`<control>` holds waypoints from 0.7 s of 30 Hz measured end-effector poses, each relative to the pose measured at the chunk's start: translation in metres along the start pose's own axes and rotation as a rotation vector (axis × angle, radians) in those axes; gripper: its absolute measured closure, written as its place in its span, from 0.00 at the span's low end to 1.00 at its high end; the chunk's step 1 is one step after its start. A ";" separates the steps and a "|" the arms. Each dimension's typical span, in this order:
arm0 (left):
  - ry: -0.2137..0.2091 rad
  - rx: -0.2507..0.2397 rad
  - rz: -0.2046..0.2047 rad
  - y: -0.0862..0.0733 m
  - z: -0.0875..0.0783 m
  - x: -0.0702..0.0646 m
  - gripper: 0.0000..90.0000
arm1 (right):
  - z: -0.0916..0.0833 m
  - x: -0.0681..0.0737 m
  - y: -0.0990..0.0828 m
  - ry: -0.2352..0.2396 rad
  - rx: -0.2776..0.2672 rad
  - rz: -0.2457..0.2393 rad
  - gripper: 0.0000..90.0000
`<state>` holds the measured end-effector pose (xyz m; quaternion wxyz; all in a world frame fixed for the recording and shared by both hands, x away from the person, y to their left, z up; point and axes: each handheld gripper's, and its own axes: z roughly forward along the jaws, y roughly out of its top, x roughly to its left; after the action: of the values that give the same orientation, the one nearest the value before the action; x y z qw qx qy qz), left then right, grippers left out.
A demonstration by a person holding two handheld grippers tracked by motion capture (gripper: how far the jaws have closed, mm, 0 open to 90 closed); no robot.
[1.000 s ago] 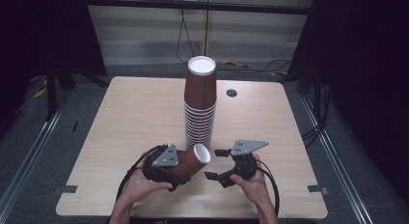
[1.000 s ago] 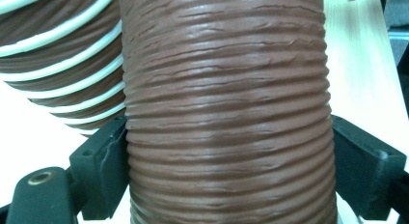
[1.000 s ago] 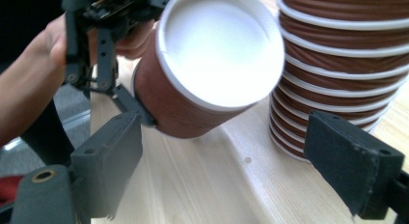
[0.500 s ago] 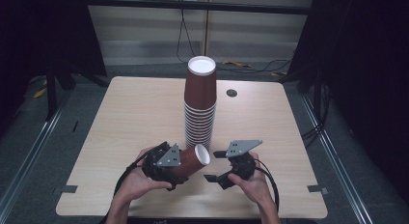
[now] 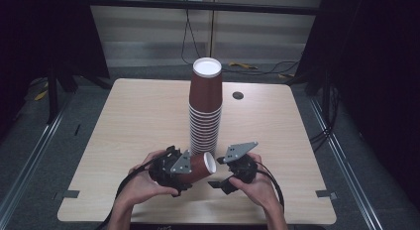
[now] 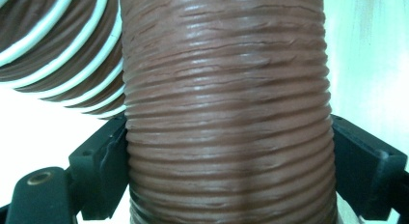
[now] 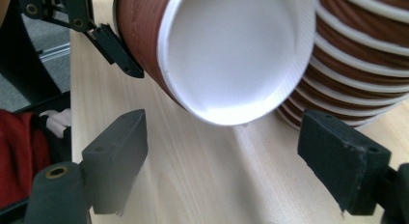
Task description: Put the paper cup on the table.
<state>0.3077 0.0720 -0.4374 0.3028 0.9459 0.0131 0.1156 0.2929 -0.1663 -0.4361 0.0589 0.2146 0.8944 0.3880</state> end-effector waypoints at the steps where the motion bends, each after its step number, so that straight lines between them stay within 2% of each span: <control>1: 0.000 0.011 0.006 0.001 0.000 0.000 0.15 | 0.000 0.000 0.000 -0.001 0.006 0.000 0.20; 6: -0.001 0.032 0.013 0.005 0.002 -0.003 0.15 | 0.002 -0.001 0.003 0.007 0.036 -0.017 0.23; 7: -0.001 0.045 0.029 0.005 0.002 -0.002 0.15 | 0.002 -0.002 0.003 0.009 0.039 -0.017 0.23; 8: 0.005 0.040 0.015 0.005 0.002 -0.004 0.15 | 0.003 -0.002 0.002 0.020 0.043 -0.024 0.23; 10: 0.010 0.064 0.026 0.006 0.003 -0.006 0.15 | 0.004 -0.002 0.002 0.024 0.061 -0.041 0.23; 11: 0.001 0.082 0.044 0.007 0.003 -0.006 0.15 | 0.005 -0.002 0.002 0.030 0.065 -0.045 0.23; 12: -0.002 0.080 0.045 0.007 0.004 -0.008 0.15 | 0.006 -0.002 0.002 0.028 0.066 -0.043 0.23; 13: -0.012 0.138 0.122 0.009 0.002 -0.004 0.15 | 0.006 -0.002 0.003 0.030 0.074 -0.047 0.23; 14: -0.010 0.105 0.076 0.008 0.005 -0.007 0.15 | 0.007 -0.001 0.004 0.033 0.088 -0.045 0.23; 15: -0.013 0.101 0.070 0.009 0.006 -0.008 0.15 | 0.008 -0.001 0.004 0.035 0.098 -0.051 0.23; 16: -0.011 0.075 0.040 0.009 0.009 -0.011 0.15 | 0.009 -0.001 0.005 0.032 0.108 -0.057 0.23; 18: -0.027 0.114 0.087 0.010 0.008 -0.009 0.15 | 0.011 -0.002 0.007 0.037 0.116 -0.066 0.23; 19: -0.029 0.116 0.089 0.010 0.008 -0.009 0.15 | 0.012 -0.002 0.007 0.043 0.120 -0.065 0.24; 20: -0.028 0.100 0.066 0.010 0.010 -0.010 0.15 | 0.012 -0.002 0.008 0.042 0.127 -0.064 0.23; 21: -0.027 0.101 0.065 0.010 0.010 -0.010 0.15 | 0.012 -0.002 0.009 0.047 0.129 -0.068 0.23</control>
<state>0.2994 0.0572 -0.4422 0.2511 0.9614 -0.0157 0.1118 0.3011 -0.1537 -0.4383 0.0369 0.1784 0.9253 0.3326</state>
